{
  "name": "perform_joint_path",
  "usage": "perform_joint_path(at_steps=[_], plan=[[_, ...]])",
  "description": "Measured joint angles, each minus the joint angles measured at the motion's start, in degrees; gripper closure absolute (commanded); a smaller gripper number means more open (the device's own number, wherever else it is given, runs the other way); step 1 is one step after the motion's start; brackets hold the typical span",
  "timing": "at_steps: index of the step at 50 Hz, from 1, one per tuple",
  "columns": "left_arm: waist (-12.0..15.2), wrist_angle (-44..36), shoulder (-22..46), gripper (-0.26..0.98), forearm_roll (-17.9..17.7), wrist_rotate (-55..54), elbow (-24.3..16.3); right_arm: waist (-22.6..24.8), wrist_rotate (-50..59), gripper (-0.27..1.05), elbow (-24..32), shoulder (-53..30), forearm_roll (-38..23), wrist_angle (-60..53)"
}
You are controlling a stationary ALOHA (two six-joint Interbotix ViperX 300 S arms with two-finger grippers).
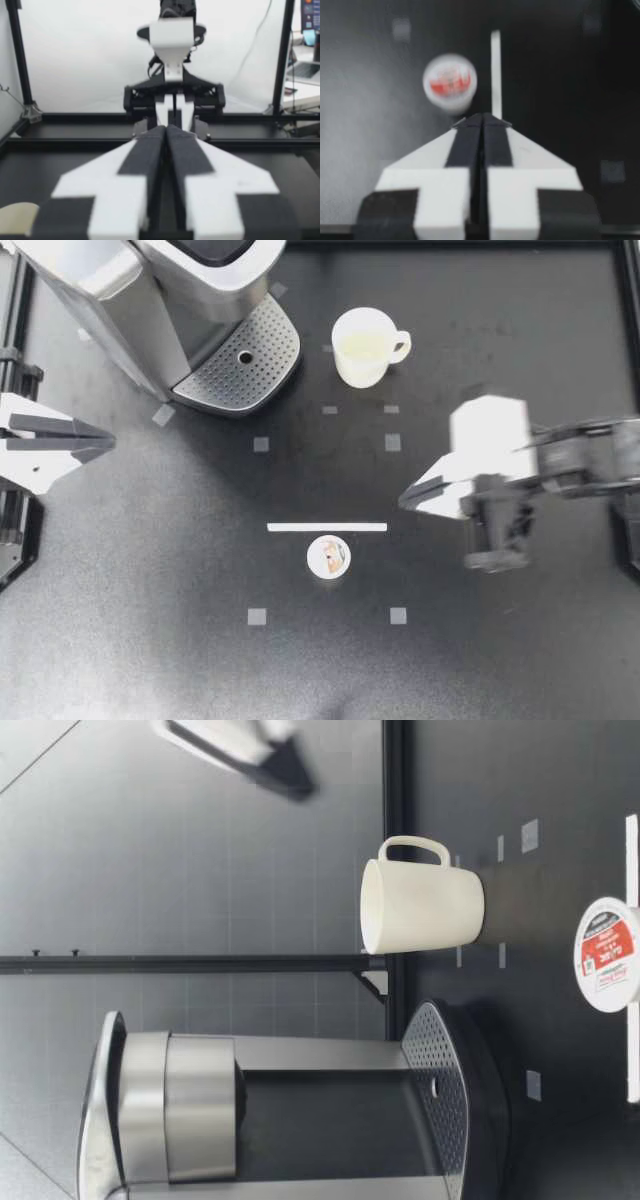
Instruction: Place the coffee capsule inside the capsule container, then place the cup onto the center of the cup tray.
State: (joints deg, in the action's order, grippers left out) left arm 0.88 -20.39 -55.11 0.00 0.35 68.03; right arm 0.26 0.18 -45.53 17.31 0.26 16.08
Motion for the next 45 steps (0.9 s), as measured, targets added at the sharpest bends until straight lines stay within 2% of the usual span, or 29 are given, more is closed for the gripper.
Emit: perform_joint_path(at_steps=[5,14,19,29,45], plan=[[0.00,0.00,0.00,0.59,0.00,-0.09,0.35,0.00,-0.09,0.42,0.97,-2.29,1.05,1.14],[0.00,0.00,0.00,0.59,0.00,-0.09,0.88,0.09,-0.26,0.02,1.05,-6.06,2.11,0.62],[0.00,0.00,0.00,0.59,0.00,0.09,1.14,0.62,0.00,-0.11,1.05,-8.70,2.11,-0.62],[0.00,0.00,0.00,0.59,0.00,0.00,2.02,3.52,-0.09,-0.15,3.08,-16.08,2.20,-1.67],[0.00,0.00,0.00,0.59,-0.09,0.00,2.29,4.22,-0.26,-0.15,7.29,-22.94,2.29,-2.20]])
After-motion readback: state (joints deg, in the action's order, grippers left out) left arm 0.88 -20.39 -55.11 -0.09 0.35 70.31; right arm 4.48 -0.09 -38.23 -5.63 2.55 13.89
